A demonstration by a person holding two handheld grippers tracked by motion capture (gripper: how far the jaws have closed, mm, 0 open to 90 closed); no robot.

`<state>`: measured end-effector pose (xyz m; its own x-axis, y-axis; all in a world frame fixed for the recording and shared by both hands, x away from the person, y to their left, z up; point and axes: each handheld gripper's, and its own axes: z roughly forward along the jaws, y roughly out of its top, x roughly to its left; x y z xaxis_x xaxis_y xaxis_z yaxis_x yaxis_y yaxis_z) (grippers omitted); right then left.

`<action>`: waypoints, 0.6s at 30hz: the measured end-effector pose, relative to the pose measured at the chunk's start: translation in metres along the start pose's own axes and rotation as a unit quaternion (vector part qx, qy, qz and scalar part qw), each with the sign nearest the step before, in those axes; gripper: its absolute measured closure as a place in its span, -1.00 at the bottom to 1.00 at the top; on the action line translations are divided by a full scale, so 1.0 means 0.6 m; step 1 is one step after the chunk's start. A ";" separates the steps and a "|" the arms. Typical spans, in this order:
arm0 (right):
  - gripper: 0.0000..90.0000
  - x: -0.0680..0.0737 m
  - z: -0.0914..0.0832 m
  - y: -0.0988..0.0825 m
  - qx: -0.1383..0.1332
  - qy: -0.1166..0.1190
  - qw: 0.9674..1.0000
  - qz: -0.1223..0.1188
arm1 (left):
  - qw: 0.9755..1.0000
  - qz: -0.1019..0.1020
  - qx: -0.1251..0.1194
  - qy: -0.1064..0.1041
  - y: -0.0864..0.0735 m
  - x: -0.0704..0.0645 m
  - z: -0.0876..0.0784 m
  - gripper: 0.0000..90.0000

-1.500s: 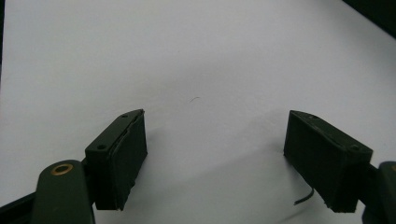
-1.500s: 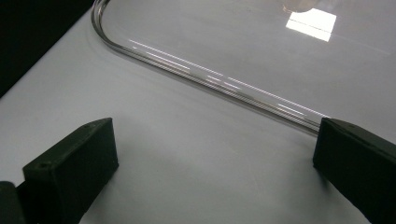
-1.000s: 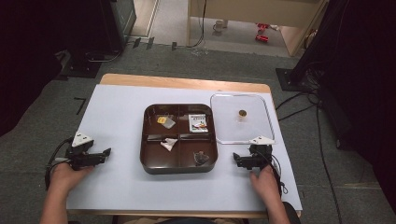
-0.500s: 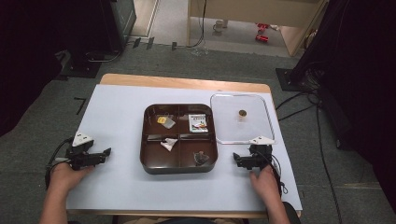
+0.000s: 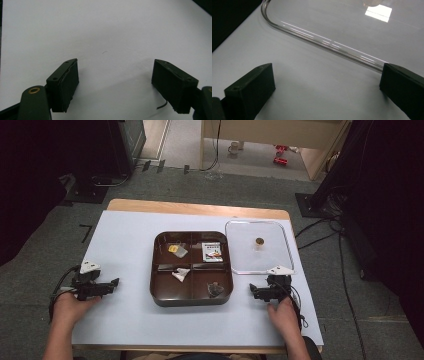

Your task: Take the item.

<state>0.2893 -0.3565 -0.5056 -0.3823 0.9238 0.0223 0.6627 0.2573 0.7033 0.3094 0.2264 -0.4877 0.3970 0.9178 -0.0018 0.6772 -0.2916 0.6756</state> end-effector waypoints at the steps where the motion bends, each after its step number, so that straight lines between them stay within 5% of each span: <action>1: -1.00 0.000 0.000 0.000 0.000 0.000 1.000 0.000 | 1.000 -0.004 0.004 0.002 0.002 0.000 -0.001 -0.47; 7: -1.00 0.000 0.000 0.000 0.000 0.000 1.000 0.000 | 0.999 -0.008 0.037 0.002 0.018 -0.001 -0.005 -0.26; 18: -1.00 0.000 0.000 0.000 0.000 0.000 1.000 0.000 | 1.000 0.002 0.023 -0.006 0.037 -0.008 -0.016 -0.17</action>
<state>0.2893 -0.3565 -0.5056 -0.3824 0.9237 0.0220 0.6626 0.2575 0.7033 0.3165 0.2180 -0.4654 0.4070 0.9134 -0.0083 0.7032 -0.3076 0.6411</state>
